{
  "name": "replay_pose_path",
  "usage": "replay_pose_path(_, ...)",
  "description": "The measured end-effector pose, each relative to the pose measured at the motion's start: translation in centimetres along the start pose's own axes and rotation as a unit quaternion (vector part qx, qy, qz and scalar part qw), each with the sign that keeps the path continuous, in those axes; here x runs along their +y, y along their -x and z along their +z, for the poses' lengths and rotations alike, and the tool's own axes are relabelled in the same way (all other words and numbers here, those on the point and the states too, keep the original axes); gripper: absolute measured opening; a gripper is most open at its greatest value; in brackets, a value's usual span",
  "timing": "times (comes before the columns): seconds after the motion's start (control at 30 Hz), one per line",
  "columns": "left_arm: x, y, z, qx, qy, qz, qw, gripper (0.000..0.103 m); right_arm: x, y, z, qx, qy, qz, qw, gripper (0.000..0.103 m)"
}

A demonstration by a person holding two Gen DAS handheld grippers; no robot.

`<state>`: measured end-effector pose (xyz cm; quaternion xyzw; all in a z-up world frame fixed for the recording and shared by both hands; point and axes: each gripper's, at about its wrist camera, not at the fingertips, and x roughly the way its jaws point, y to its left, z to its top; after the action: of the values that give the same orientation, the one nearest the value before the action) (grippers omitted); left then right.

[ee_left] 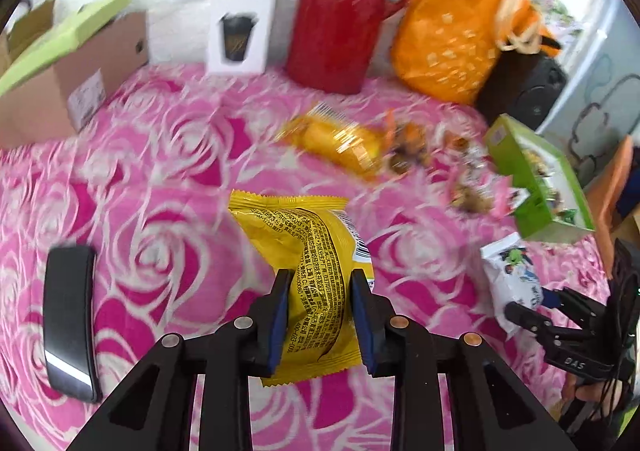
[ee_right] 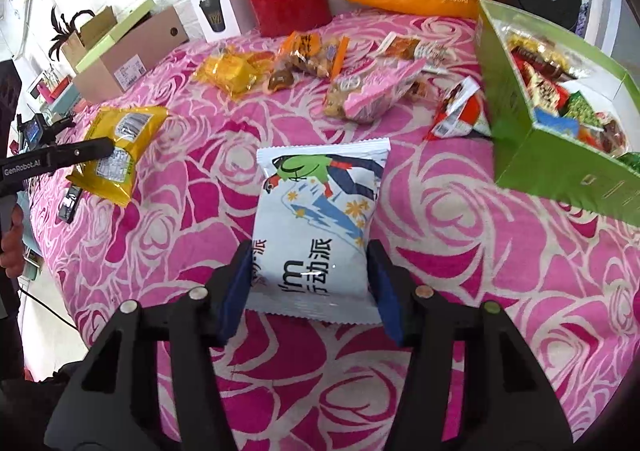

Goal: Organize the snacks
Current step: 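Carry both bags into the green box and open both tools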

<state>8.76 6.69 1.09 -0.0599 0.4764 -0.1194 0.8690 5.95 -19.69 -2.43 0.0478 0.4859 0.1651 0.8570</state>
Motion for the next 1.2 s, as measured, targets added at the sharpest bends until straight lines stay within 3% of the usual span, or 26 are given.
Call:
replay_pose_path(0.13,-3.7,1.1,2.0,-0.021,-0.042,-0.037,0.9982,0.029,-1.0,2.7,0.5,-0.038,-0.015,0.012,0.999,0.057)
replay_pose_path(0.3,-9.3,1.2,4.8,-0.037,-0.087,-0.095,0.991,0.029,-4.2,6.6,1.1,-0.09,-0.04,-0.025,0.995,0.057)
replay_pose_path(0.57,-20.7,-0.7,8.0,-0.033,-0.173,-0.182,0.9674,0.029,-13.9,11.1,1.3,-0.14,-0.12,-0.13,0.974,0.057)
replay_pose_path(0.73,-27.7,-4.3,9.5,0.001,-0.199,-0.231,0.9523,0.029,-19.5,12.9,2.5,-0.157,-0.15,-0.186,0.958,0.057)
replay_pose_path(0.93,-33.5,-8.4,10.0,0.017,-0.222,-0.241,0.9446,0.029,-24.5,12.8,4.3,-0.16,-0.154,-0.207,0.953,0.057)
replay_pose_path(1.2,-35.3,-12.6,9.7,0.023,-0.231,-0.212,0.9492,0.03,-27.2,9.2,6.2,-0.156,-0.131,-0.199,0.959,0.059)
